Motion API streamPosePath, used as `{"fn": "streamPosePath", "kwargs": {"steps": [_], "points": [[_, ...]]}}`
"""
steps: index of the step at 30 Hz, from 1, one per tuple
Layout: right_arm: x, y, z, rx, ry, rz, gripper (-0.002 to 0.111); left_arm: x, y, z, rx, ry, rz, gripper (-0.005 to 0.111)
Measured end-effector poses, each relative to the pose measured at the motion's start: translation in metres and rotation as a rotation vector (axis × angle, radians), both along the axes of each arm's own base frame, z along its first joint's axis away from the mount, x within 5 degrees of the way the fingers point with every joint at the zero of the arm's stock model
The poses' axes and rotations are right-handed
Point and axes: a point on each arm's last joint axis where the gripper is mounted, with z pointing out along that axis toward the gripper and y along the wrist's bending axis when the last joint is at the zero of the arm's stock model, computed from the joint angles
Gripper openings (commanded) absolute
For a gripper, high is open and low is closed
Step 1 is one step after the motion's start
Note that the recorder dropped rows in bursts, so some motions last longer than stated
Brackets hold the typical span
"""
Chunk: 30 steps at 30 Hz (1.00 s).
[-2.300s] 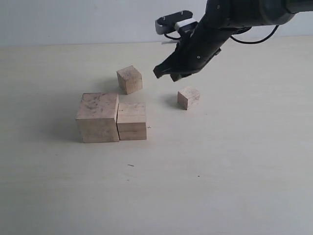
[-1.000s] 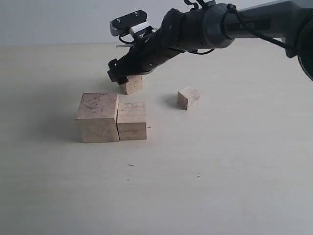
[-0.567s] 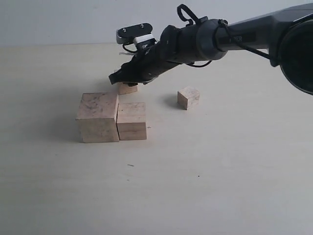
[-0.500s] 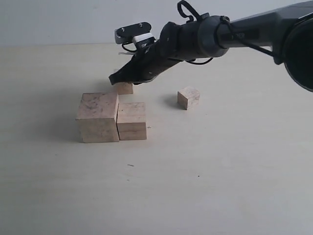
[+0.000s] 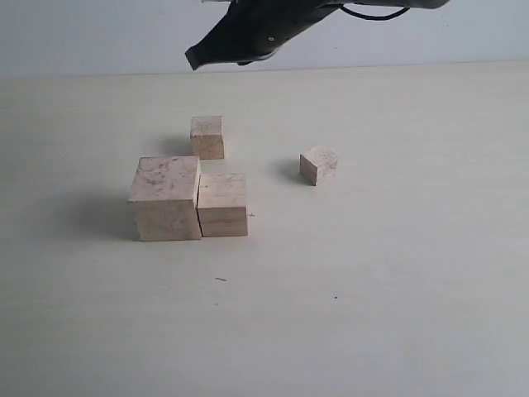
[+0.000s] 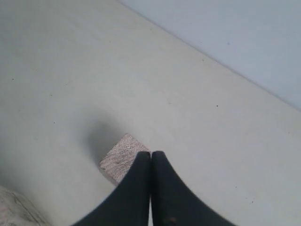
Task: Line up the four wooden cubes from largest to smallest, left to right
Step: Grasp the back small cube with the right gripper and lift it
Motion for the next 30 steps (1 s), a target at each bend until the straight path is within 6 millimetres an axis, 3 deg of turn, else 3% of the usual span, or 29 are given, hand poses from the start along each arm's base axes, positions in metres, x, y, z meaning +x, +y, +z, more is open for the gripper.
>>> {"fn": "streamPosePath", "kwargs": {"steps": [7, 12, 16, 21, 30], "points": [[-0.008, 0.003, -0.019, -0.021, 0.177, -0.046, 0.000, 0.000, 0.000, 0.000, 0.000, 0.000, 0.000, 0.000], [-0.034, 0.030, -0.019, -0.009, 0.189, -0.042, 0.000, 0.000, 0.000, 0.000, 0.000, 0.000, 0.000, 0.000], [-0.050, 0.047, -0.016, 0.014, 0.167, -0.178, 0.000, 0.000, 0.000, 0.000, 0.000, 0.000, 0.000, 0.000], [-0.041, 0.052, -0.013, -0.007, 0.146, -0.370, 0.000, 0.000, 0.000, 0.000, 0.000, 0.000, 0.000, 0.000], [-0.027, 0.078, -0.027, -0.058, 0.185, -0.431, 0.000, 0.000, 0.000, 0.000, 0.000, 0.000, 0.000, 0.000]]}}
